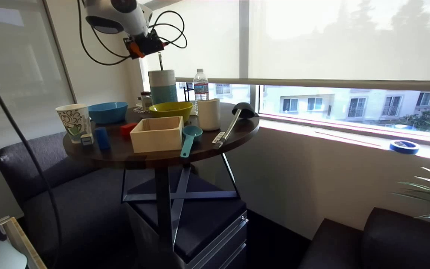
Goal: Use the metal spoon to scoop up cereal from the yellow bowl and put it into the blue bowl
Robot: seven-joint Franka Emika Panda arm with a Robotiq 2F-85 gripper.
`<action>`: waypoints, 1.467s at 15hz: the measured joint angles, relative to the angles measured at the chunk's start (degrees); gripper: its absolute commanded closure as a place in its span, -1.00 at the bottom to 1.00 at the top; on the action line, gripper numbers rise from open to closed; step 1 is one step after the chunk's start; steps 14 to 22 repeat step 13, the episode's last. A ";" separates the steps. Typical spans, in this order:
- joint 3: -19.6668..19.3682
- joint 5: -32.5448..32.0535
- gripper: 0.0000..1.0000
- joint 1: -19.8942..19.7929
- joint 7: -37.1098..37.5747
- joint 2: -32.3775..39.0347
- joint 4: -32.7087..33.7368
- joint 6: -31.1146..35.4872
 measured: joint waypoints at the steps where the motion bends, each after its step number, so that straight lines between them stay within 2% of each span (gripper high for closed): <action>1: 0.54 -2.43 -1.00 0.63 2.70 -1.29 -0.74 2.80; 7: 2.65 -15.27 -1.00 1.95 23.05 -7.58 -6.33 15.88; 11: 3.20 -26.25 -1.00 1.36 38.72 -9.07 -10.27 16.05; 22: 3.20 -27.21 -1.00 1.28 40.52 -9.97 -11.26 15.66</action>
